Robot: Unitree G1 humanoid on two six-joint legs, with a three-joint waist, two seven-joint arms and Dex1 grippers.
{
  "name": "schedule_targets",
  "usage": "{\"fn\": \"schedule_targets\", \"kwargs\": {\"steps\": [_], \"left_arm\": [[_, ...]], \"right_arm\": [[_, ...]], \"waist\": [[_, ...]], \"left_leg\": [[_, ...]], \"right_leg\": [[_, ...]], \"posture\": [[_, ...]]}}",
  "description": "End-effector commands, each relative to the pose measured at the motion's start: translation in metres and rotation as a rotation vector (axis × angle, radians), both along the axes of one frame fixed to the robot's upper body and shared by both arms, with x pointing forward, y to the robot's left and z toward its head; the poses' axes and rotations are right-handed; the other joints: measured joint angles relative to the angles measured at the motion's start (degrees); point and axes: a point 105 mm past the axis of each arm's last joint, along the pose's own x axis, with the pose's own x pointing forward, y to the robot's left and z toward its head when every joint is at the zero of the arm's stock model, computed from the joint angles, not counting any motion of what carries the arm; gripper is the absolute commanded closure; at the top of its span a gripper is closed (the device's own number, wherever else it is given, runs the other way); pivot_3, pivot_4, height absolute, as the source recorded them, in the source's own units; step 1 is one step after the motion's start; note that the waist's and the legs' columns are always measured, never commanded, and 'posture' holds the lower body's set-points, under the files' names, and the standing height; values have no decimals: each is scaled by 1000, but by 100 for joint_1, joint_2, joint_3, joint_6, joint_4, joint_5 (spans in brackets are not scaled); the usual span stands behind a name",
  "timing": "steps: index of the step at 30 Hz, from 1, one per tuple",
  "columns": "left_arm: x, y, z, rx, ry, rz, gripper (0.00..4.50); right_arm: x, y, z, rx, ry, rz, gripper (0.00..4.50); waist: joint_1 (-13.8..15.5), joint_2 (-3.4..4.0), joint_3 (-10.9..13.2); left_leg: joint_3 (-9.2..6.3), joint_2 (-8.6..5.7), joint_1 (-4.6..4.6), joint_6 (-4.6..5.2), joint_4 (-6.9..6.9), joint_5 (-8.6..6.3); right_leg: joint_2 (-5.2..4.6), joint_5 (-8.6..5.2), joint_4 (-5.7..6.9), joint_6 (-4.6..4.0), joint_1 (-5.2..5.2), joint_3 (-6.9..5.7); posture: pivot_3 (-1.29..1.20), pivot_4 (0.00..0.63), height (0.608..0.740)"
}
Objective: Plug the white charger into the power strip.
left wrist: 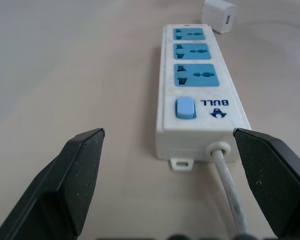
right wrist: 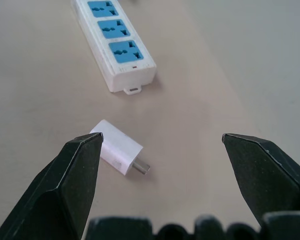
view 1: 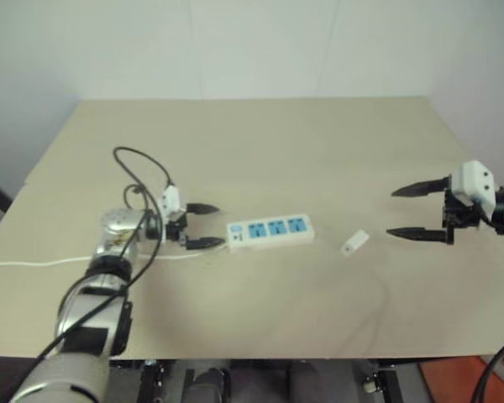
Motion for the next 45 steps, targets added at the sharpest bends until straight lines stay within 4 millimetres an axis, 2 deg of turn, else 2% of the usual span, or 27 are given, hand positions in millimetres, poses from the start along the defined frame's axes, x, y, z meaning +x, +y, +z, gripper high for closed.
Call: {"fn": "schedule_targets", "kwargs": {"steps": [1, 10, 16, 35, 38, 40, 43, 45], "left_arm": [[0, -11, 4, 33, -9, -68, 11], [1, -23, -13, 79, -27, -55, 11], [2, -24, -21, 79, -27, -13, 11], [2, -35, -26, 3, 32, 5, 11], [3, -35, -27, -27, 47, 21, 574], [3, -34, -28, -30, 51, 24, 1193], [3, -34, -31, -6, 43, 37, 1208], [2, -34, -32, -3, 49, 31, 1208]], "right_arm": [[-3, 0, 8, 29, -29, 7, 0], [-6, -3, 12, 30, -43, 7, 0], [-8, -7, 10, 24, -45, -6, 0], [-5, -5, 0, 18, -45, -23, 0], [-5, -5, 0, 17, -47, -26, 0], [-5, -6, 0, 15, -45, -24, 0], [-7, -4, -1, -21, -50, -2, 0], [-8, 2, 0, -78, -126, 55, 0]], "waist": [[0, 0, 0], [-14, -2, 1], [-5, -2, 1], [-2, -2, 1], [-1, -2, 1], [0, -2, 1], [0, -2, 1], [1, -2, 1]], "left_leg": [[0, -1, -3, 0, 0, 0], [0, 0, -3, 0, 2, 0], [-2, 0, -5, 0, 2, 0], [-2, 0, -6, 0, 2, 0], [-1, 0, -5, 0, 2, 0], [-2, -1, -5, 0, 2, 0], [-2, 0, -5, 0, 2, 0], [-2, 0, -4, 0, 2, 0]], "right_leg": [[0, 0, 0, 0, -2, 0], [0, 0, 2, 0, -3, -1], [0, 0, 1, 0, -3, -2], [-1, 0, 2, 0, -4, -2], [0, 0, 2, 0, -4, -2], [-1, 0, 2, 0, -3, -2], [-1, 0, 2, 0, -3, -2], [-1, 0, 3, 0, -3, -2]], "posture": [[0, 150, 740], [0, 150, 740], [0, 150, 740], [0, 150, 740], [0, 150, 740], [0, 150, 740], [0, 150, 740], [0, 150, 740]]}}
